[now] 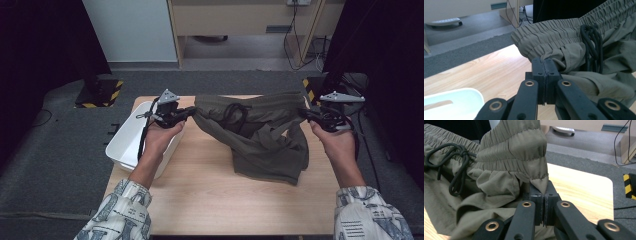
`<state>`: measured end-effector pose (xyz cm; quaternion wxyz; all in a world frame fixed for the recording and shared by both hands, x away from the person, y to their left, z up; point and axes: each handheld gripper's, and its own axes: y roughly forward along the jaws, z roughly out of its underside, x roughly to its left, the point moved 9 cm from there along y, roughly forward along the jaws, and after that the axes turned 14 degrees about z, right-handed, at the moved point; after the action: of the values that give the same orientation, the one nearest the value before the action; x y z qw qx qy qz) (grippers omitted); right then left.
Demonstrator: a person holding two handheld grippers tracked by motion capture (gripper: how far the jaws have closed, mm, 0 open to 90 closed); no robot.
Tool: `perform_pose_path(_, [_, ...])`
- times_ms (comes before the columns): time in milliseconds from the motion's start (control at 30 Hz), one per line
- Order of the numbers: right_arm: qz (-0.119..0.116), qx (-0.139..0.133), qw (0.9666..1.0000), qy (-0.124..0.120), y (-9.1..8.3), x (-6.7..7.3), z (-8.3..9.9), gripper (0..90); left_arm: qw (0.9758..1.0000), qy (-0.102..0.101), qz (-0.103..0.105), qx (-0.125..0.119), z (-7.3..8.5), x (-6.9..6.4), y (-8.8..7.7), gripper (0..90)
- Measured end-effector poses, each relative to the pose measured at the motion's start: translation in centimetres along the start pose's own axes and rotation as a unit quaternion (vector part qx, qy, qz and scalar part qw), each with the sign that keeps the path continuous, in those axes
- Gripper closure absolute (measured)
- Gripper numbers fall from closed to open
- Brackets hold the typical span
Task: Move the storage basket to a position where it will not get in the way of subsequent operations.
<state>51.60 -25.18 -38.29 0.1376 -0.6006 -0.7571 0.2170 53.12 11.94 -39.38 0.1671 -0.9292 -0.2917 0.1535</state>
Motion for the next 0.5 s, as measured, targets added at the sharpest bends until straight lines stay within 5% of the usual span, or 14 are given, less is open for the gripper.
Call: perform_pose_path(500, [0.013,-0.031,0.9991,-0.026,-3.5,0.1,-5.9,88.9,0.9994,0.017,-0.012,-0.028,-4.8,-0.2,-2.5,88.9])
